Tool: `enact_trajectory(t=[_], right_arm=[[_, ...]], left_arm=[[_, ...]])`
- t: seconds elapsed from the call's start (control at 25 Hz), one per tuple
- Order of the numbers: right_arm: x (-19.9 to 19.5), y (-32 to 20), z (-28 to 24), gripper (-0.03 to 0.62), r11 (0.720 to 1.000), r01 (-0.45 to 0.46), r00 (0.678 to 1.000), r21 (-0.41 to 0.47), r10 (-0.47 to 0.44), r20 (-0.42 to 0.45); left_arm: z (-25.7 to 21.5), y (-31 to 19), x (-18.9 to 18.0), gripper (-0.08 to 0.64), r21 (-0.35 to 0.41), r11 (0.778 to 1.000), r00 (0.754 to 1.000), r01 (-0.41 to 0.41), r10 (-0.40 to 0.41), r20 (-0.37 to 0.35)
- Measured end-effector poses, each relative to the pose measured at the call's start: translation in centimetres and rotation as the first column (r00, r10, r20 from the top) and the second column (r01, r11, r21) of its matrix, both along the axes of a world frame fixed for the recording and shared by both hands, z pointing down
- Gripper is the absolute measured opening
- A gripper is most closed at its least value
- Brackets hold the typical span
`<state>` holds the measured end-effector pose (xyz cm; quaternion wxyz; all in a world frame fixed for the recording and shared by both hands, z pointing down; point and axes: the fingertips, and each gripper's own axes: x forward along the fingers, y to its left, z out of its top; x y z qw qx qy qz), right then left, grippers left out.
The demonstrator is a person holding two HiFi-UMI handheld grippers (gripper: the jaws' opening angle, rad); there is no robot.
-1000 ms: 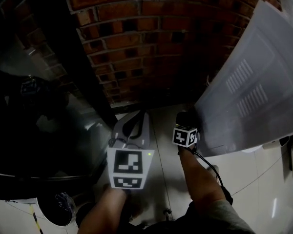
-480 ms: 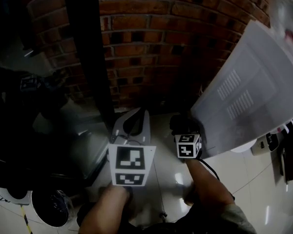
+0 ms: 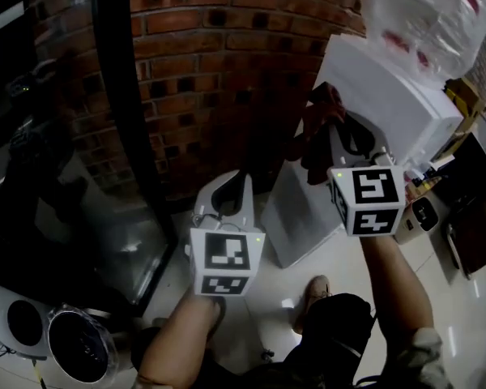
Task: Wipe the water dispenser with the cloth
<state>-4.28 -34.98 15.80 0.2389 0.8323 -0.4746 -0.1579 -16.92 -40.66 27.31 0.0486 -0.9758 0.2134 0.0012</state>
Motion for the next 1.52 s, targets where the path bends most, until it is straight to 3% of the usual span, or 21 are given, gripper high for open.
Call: enact_trajectory(t=[0.12, 0.28, 0.52, 0.64, 0.96, 1.52], right_arm=[[0.7, 1.3, -6.8, 0.071, 0.995, -0.090, 0.990, 0.036, 0.093, -0.103], [1.3, 2.2, -12.4, 0.071, 0.975, -0.212, 0.959, 0.070, 0.221, -0.175], [2.7, 1.3, -12.7, 0.071, 0.945, -0.326, 0.928, 0.011, 0.322, -0.187], [2.9, 0.9, -10.9, 0.072, 0.936, -0.351, 0.921, -0.020, 0.341, -0.189], [4.2, 0.7, -2.9, 0.072, 0.924, -0.370, 0.929, -0.090, 0.366, -0.063], [5.3, -0.3, 19.4, 0.074, 0.869, -0.359, 0.921, -0.342, 0.389, 0.022]], left_arm=[[-1.3, 0.6, -0.2, 0.000, 0.005, 1.000, 0.999, -0.004, 0.004, -0.034], [-2.1, 0.0, -0.9, 0.000, -0.012, 1.000, 0.998, 0.003, -0.004, -0.056], [-2.3, -1.6, -1.8, 0.000, -0.046, 0.998, 0.997, 0.032, -0.035, -0.075], [-2.1, -1.5, -1.9, 0.000, -0.044, 0.999, 0.998, 0.026, -0.028, -0.064], [-0.7, -2.2, -2.5, 0.000, -0.050, 0.998, 0.999, 0.043, -0.044, -0.021], [2.2, -3.4, -3.2, 0.000, -0.047, 0.993, 0.993, 0.105, -0.102, 0.058]])
